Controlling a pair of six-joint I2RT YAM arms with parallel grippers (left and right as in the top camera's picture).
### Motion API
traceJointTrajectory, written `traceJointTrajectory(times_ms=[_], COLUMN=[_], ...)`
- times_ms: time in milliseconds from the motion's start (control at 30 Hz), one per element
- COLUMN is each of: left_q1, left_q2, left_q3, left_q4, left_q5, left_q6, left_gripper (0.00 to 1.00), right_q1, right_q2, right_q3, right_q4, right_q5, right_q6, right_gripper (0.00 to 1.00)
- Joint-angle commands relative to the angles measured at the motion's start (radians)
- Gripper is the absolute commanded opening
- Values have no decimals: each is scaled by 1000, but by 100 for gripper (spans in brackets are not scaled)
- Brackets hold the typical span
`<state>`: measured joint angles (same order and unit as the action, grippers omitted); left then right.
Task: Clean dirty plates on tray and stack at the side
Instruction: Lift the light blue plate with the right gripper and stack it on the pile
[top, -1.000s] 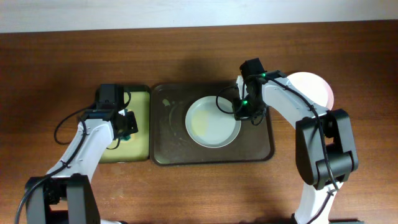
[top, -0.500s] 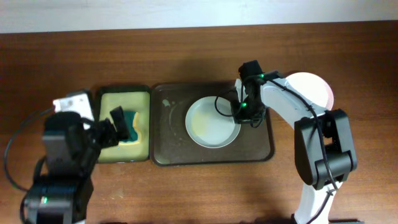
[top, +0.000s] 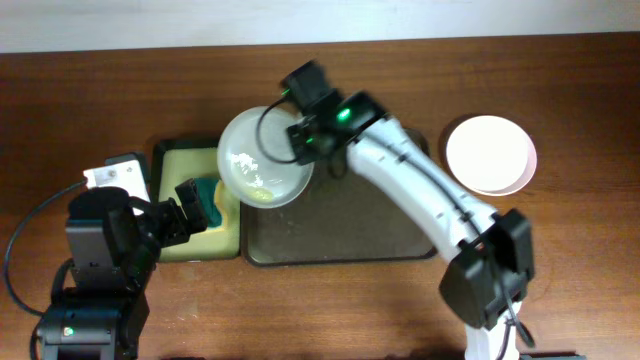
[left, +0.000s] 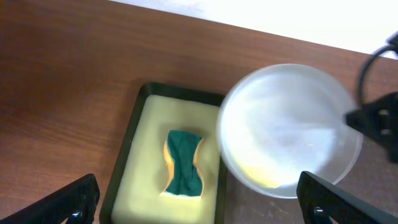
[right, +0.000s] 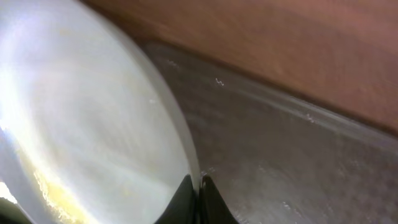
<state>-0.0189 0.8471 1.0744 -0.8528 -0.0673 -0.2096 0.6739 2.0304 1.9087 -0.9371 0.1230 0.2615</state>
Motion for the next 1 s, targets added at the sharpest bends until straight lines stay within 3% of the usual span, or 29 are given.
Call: traceJointTrajectory(times_ms=[0, 100, 167, 333, 400, 500, 600, 767, 967], left_q1=[2, 2, 2, 2, 2, 2, 2, 2, 2], left_q2=[-5, -5, -5, -5, -5, -5, -5, -5, -5], left_q3=[0, 0, 0, 0, 0, 0, 0, 0, 0], left_q4=[2, 2, 2, 2, 2, 2, 2, 2, 2], left_q5=[-11, -11, -11, -11, -11, -11, -11, -11, -11], left_q6=[-13, -13, -13, -13, -13, -13, -13, -13, -13], left_gripper=[99, 99, 99, 99, 99, 100, 99, 99, 99], right_q1=[166, 302, 348, 340, 285, 80, -267, -801, -1109], right_q2=[-10, -10, -10, -10, -10, -10, -10, -10, -10], right_q3=[19, 19, 19, 19, 19, 18, 19, 18, -38], right_q4=[99, 275, 426, 464, 341, 201, -15, -317, -338], right_q5=[429, 723, 755, 808, 526, 29, -252, -270, -234], right_q6=[2, -165, -335, -347, -170, 10, 10, 2, 1], right_gripper=[4, 4, 4, 4, 4, 4, 4, 4, 4])
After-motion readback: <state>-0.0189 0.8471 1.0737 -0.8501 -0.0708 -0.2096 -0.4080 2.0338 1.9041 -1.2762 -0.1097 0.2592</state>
